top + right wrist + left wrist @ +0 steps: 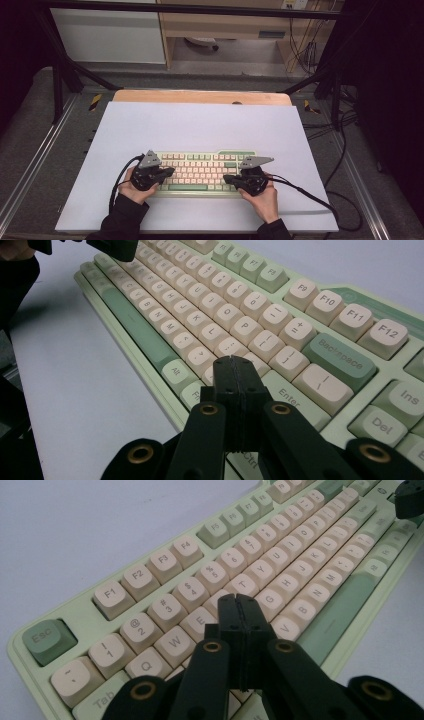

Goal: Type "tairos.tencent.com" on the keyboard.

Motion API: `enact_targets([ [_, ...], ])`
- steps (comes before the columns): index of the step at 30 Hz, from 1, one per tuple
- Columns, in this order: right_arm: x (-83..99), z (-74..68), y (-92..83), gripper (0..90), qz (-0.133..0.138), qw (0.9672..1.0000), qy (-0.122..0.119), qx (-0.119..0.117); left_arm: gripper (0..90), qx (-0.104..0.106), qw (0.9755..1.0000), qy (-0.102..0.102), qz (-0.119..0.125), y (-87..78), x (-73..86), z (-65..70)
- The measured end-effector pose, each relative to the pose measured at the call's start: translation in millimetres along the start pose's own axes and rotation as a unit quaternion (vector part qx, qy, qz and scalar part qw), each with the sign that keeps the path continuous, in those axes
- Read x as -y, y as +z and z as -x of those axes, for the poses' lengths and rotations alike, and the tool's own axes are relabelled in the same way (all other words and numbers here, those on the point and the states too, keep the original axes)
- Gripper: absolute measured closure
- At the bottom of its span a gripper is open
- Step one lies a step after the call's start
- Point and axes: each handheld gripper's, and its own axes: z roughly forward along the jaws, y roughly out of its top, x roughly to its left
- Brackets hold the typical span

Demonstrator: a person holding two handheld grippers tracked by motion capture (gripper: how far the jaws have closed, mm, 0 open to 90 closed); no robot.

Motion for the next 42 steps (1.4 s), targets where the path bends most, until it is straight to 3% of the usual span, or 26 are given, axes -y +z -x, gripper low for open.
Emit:
enact_targets([
  [14,-0.1,-0.1,0.5,90.0,-0.001,1.0,0.0,0.0,89.9,-0.018,0.9998,-0.007,0.007,7.0,-3.0,-7.8],
  [42,0.2,-0.4,1.1,90.0,-0.002,1.0,0.001,0.0,89.9,-0.023,0.9997,0.001,-0.011,18.3,0.6,-7.9],
])
